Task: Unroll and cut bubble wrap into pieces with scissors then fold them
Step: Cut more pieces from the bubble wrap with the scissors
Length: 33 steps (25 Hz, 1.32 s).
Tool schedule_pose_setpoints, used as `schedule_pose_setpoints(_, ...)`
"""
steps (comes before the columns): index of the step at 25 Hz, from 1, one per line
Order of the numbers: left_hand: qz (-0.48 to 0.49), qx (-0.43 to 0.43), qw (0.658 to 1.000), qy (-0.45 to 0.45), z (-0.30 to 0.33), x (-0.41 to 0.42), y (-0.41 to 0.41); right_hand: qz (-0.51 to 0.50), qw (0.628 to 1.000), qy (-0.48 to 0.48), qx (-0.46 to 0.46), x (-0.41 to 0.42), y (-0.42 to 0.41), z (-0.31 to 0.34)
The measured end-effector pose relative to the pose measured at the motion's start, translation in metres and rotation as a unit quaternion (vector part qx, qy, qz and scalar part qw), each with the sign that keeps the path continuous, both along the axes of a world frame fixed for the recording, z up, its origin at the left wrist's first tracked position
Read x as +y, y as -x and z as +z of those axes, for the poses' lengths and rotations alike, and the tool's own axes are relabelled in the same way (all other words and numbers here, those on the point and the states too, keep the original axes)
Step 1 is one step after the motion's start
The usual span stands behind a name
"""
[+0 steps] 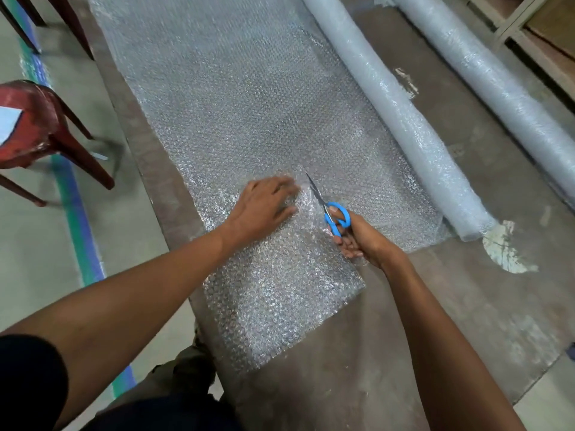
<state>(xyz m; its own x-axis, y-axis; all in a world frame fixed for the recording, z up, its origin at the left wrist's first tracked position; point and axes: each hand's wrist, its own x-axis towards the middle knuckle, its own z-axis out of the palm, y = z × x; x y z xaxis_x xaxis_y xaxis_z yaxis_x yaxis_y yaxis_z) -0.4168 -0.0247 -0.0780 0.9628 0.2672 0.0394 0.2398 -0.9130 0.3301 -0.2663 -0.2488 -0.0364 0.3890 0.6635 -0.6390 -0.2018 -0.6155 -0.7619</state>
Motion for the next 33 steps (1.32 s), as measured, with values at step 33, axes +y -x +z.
schedule_pose_setpoints(33,0.084,-0.020,0.966,0.243,0.014,0.040,-0.047,-0.002,0.999,0.009,0.034,0.050,-0.013,0.010)
